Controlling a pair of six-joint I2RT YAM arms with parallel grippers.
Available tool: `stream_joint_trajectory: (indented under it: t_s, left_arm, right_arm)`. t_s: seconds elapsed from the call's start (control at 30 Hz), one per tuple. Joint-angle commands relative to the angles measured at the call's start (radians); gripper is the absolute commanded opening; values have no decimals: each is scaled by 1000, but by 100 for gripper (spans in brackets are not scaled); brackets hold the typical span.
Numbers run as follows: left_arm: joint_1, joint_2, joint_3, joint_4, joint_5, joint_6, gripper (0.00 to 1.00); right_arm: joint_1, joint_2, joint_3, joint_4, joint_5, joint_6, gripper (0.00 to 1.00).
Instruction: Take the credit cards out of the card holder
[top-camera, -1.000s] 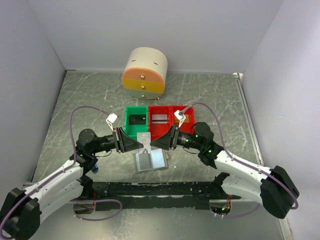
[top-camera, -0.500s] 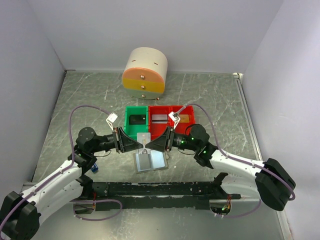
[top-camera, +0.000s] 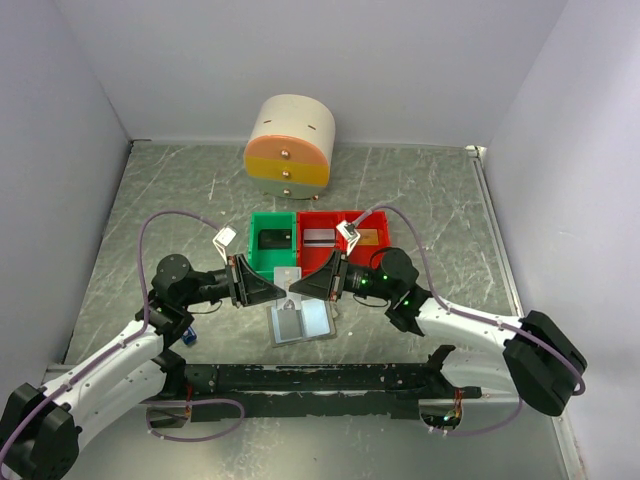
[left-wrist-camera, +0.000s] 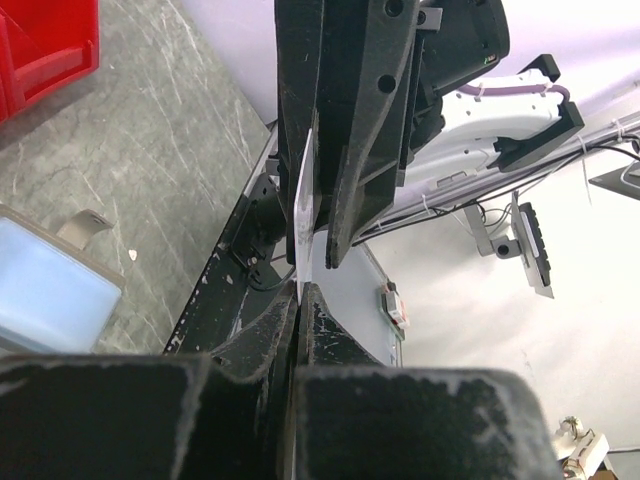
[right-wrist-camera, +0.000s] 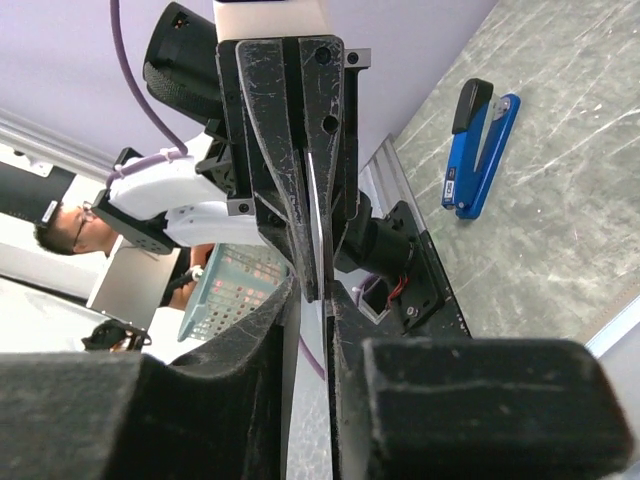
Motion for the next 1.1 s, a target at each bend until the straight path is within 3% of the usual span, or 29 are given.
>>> stream_joint_trajectory:
  t_s: [0.0, 0.43, 0.53, 0.7, 0.73, 0.77, 0.8, 0.9, 1.07]
  left_arm:
    - [7, -8, 25, 29, 29, 8, 8]
    - [7, -8, 18, 53, 27, -3, 12]
    - [6, -23, 53, -54, 3, 45, 25]
    - [6, -60, 173, -404, -122, 235, 61]
    - [6, -68, 198, -469, -160, 266, 70]
    - [6, -74, 220, -533, -198, 297, 87]
    - [6, -80, 245, -593, -239, 323, 97]
    - [6, -99, 314, -767, -372, 389, 100]
    - [6, -153, 415, -941, -585, 467, 100]
  right_arm:
    - [4, 3, -6, 90, -11, 24, 14]
    - [4, 33, -21, 151, -19, 64, 0]
    - [4, -6, -2, 40, 18, 17, 0]
    - [1, -112, 15, -176, 116, -90, 0]
    - [0, -129, 15, -210, 131, -104, 0]
    - [-3, -145, 16, -244, 148, -116, 0]
    - [-5, -159, 19, -283, 168, -131, 0]
    - [-4, -222, 51, -457, 284, -193, 0]
    - [-4, -323, 73, -606, 386, -272, 0]
